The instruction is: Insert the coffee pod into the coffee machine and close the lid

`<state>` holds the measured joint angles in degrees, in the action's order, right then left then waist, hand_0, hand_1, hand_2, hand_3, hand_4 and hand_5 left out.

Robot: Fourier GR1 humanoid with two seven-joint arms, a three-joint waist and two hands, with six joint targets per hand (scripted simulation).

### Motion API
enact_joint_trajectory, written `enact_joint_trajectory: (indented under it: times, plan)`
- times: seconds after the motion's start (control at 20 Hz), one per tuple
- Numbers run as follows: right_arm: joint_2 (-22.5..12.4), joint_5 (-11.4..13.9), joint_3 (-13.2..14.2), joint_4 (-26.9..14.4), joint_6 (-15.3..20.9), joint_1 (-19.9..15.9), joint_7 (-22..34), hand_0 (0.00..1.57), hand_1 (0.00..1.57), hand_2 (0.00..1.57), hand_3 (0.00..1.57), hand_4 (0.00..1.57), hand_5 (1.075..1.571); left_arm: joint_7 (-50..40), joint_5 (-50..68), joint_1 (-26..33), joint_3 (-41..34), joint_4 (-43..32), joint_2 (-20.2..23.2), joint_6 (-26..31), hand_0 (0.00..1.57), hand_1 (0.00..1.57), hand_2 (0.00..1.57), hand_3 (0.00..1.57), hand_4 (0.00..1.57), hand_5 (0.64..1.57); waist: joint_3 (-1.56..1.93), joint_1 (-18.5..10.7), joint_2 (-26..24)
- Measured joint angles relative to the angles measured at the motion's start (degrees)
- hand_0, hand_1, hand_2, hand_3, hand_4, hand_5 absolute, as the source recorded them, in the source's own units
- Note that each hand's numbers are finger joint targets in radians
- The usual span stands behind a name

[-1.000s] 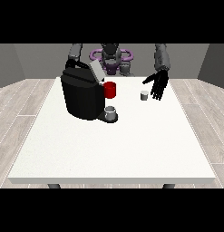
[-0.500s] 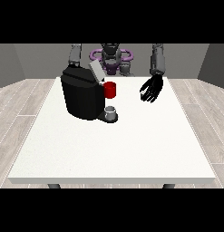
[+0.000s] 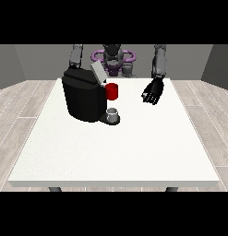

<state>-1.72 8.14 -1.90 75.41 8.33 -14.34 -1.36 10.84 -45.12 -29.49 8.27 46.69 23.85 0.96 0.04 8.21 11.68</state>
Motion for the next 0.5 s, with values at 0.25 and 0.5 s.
enact_joint_trajectory:
  times: [0.25, 0.5]
  plan:
    - [0.58, -0.05, 0.27, -1.6, 0.35, -0.22, 0.01, 0.0, 0.0, 0.0, 0.0, 0.0, 1.571, 0.55, -2.83, -2.11, 0.28, -3.72, -0.32, 1.63, 0.87, 0.87, 1.02, 0.92, 0.41, 1.571, 0.01, -0.21, -0.93]
    - [-0.29, 0.15, 1.93, -4.19, 1.1, -0.72, 0.08, 0.0, 0.0, 0.0, 0.0, 0.0, 1.571, 2.55, -4.74, -2.71, 0.0, -5.56, -1.53, 0.95, 1.19, 1.19, 1.29, 1.22, 0.51, 1.571, -0.02, -1.41, -2.17]
